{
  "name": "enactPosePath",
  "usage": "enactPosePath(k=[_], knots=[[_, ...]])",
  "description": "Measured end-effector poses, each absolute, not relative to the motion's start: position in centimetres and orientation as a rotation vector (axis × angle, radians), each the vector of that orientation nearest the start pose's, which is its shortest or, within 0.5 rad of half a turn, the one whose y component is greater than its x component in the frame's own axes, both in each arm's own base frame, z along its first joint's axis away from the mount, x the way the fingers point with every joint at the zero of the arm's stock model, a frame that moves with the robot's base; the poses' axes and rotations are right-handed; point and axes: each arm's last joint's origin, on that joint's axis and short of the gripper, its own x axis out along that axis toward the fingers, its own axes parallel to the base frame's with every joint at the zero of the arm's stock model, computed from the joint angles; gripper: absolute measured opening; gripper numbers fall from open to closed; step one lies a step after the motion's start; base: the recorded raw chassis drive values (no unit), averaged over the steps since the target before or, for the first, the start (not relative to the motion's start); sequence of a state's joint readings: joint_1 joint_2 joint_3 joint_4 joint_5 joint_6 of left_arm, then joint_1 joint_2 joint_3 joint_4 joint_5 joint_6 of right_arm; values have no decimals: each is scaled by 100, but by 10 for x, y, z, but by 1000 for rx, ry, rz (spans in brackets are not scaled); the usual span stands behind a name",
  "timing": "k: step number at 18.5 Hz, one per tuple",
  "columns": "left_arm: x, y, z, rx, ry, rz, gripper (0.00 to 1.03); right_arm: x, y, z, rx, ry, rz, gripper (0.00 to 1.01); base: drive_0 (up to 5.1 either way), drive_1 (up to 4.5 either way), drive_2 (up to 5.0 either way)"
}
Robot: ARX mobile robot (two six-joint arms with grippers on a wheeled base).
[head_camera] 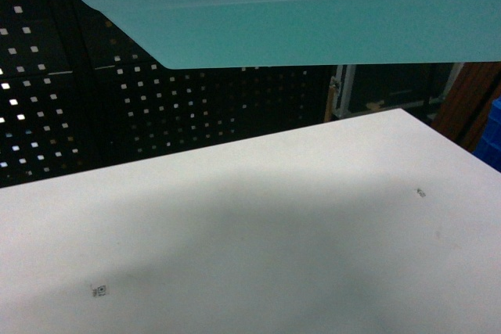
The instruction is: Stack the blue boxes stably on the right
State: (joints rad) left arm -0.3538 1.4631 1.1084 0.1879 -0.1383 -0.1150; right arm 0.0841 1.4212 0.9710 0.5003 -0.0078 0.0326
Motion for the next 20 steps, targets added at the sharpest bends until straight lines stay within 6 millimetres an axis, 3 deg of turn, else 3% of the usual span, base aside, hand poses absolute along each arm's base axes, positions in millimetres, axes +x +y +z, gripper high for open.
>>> enactPosePath(k=[20], knots=[[318,-113,321,-73,175,-205,2,323,27,317,35,-49,93,7,-30,-30,-30]])
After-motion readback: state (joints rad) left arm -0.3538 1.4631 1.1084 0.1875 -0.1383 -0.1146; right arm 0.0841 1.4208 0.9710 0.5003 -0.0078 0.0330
